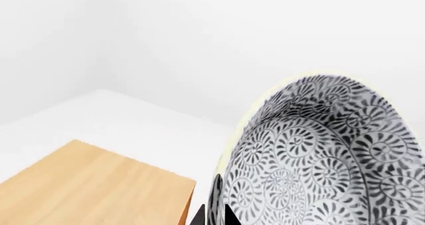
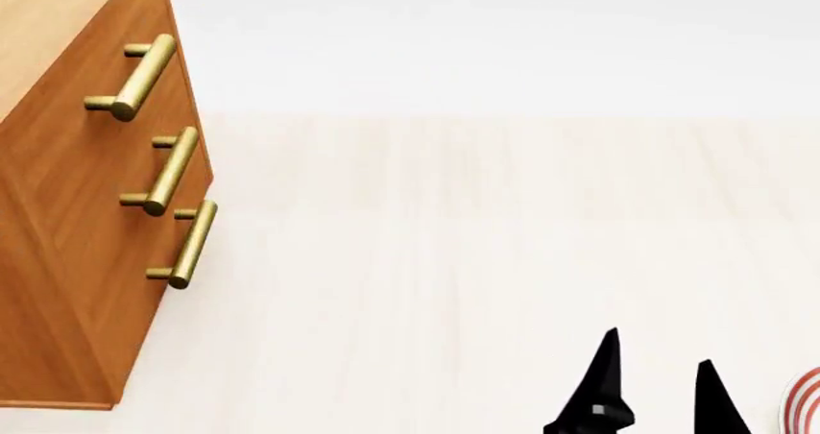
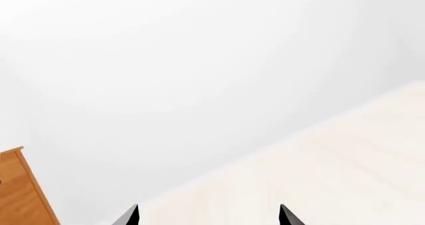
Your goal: Put the bowl on top of the cabinet.
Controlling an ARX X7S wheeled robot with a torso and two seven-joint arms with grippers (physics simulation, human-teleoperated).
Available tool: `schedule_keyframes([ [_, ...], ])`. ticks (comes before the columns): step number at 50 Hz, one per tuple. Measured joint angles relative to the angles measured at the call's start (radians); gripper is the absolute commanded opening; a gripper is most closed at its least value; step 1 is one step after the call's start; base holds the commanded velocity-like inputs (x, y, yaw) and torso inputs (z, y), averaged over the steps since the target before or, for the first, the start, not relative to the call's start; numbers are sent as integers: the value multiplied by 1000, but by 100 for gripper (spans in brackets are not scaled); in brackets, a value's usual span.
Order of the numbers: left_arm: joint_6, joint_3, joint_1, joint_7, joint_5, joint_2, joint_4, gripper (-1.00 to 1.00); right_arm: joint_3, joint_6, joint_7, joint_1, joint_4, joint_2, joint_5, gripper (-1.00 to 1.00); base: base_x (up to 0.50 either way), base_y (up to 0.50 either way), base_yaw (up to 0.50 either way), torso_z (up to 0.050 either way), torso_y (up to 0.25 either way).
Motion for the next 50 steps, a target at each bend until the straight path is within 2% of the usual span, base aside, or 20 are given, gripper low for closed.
schedule_keyframes([
  [10, 97, -92, -2, -78, 81, -1, -107, -100, -3, 12, 3, 25, 34, -8, -5, 100, 0, 0, 0, 1, 1],
  [23, 165, -163, 8, -173, 149, 1, -145, -100, -5, 16, 4, 35, 49, -12, -6, 100, 0, 0, 0, 0, 0],
  [37, 122, -199, 63, -296, 163, -7, -28, -100, -5, 16, 6, 35, 50, -11, -6, 100, 0, 0, 0, 0, 1],
  [50, 95, -218, 62, -359, 160, -19, -45, -100, -5, 16, 10, 33, 47, -10, -9, 100, 0, 0, 0, 0, 0],
])
